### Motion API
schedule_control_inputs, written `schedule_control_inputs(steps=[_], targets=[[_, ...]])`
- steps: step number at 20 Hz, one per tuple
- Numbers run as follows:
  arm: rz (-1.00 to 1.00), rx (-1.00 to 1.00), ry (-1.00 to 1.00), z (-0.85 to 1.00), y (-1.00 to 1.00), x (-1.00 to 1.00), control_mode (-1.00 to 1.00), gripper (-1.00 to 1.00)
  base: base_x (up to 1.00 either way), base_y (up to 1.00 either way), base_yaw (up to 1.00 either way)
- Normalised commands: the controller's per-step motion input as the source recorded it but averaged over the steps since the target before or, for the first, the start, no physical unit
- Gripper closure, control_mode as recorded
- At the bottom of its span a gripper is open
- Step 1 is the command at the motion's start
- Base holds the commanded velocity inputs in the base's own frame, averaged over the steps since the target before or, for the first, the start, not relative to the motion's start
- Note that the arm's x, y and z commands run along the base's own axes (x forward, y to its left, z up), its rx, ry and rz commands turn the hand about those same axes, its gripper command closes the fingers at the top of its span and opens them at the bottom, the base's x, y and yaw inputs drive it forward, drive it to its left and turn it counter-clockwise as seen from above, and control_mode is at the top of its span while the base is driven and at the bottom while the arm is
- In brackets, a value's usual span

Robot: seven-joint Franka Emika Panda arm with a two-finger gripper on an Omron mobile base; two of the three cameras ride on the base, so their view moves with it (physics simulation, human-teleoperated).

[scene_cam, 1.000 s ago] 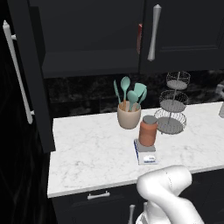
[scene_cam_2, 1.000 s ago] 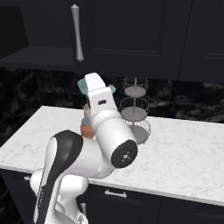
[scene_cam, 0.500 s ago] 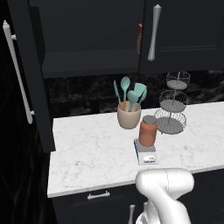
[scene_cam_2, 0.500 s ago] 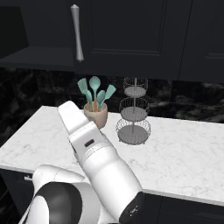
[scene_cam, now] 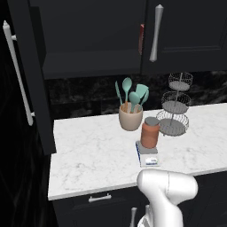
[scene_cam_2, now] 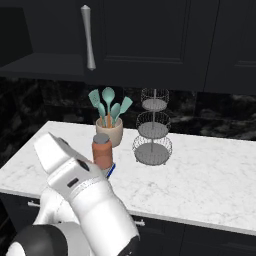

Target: Pick the honey bottle and place it on the digital scale for weighing, and close the cabinet.

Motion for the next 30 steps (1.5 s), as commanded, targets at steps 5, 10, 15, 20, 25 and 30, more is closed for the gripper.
schedule_control_inputs(steps=[5, 10, 15, 20, 25, 30], targets=[[0.0, 0.0, 0.04, 0.0, 1.0, -1.0, -1.0, 1.0, 0.0, 0.0, 0.0], [-0.09, 0.0, 0.07, -0.19, 1.0, -0.84, -1.0, 1.0, 0.0, 0.0, 0.0], [-0.09, 0.0, 0.07, -0.27, 1.0, -0.38, -1.0, 1.0, 0.0, 0.0, 0.0], [-0.15, 0.05, 0.0, -0.09, 1.0, -0.33, -1.0, 1.0, 0.0, 0.0, 0.0], [-0.13, 0.13, -0.13, -0.13, 1.0, -0.24, -1.0, 1.0, 0.0, 0.0, 0.0], [-0.11, 0.16, -0.22, -0.06, 1.0, -0.08, -1.0, 1.0, 0.0, 0.0, 0.0]])
